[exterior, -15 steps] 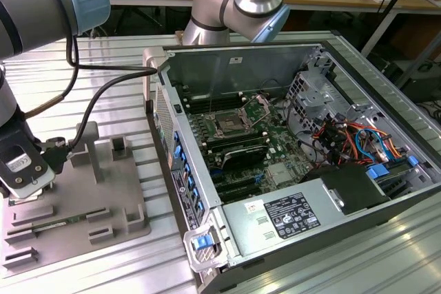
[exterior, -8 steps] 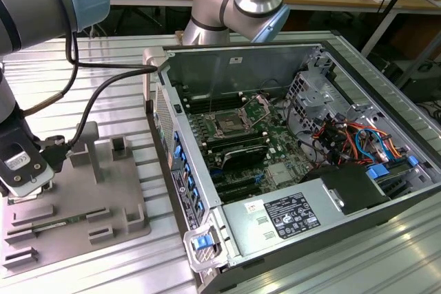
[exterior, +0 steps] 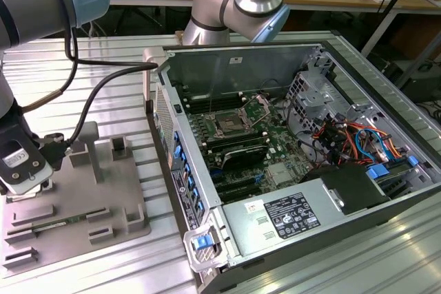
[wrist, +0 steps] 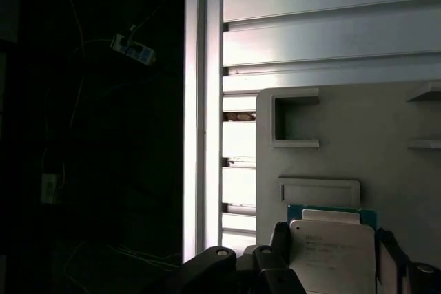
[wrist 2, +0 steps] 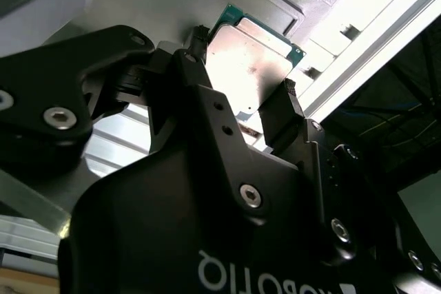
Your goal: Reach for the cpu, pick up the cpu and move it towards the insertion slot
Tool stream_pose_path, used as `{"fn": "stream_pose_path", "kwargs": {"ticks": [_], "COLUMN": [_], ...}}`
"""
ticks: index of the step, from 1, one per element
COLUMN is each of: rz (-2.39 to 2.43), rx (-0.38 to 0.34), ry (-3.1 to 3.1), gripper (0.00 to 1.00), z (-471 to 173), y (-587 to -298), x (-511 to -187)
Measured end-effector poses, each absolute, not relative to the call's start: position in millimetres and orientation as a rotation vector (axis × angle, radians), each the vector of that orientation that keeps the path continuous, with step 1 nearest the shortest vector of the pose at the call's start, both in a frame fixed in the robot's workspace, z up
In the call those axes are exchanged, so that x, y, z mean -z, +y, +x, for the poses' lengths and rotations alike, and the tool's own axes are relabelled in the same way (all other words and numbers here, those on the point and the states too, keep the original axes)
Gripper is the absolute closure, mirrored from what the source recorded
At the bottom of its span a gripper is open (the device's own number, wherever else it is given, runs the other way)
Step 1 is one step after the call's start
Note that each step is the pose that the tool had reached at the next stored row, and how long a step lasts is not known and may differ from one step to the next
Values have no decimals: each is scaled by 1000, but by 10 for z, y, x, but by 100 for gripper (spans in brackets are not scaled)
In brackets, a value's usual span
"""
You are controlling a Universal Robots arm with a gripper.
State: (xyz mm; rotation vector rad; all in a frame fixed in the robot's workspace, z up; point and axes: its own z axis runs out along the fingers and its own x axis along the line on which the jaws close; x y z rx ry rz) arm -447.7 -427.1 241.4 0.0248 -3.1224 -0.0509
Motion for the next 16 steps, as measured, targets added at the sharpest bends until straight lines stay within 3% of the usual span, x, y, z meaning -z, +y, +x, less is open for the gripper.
{"fn": "stream_pose_path", "kwargs": {"ticks": [16], "rz": [25], "rx": [52], "ry": [-3122], "gripper": [45], "z": [-4476], "y": [-4271], "x": [-2446]}}
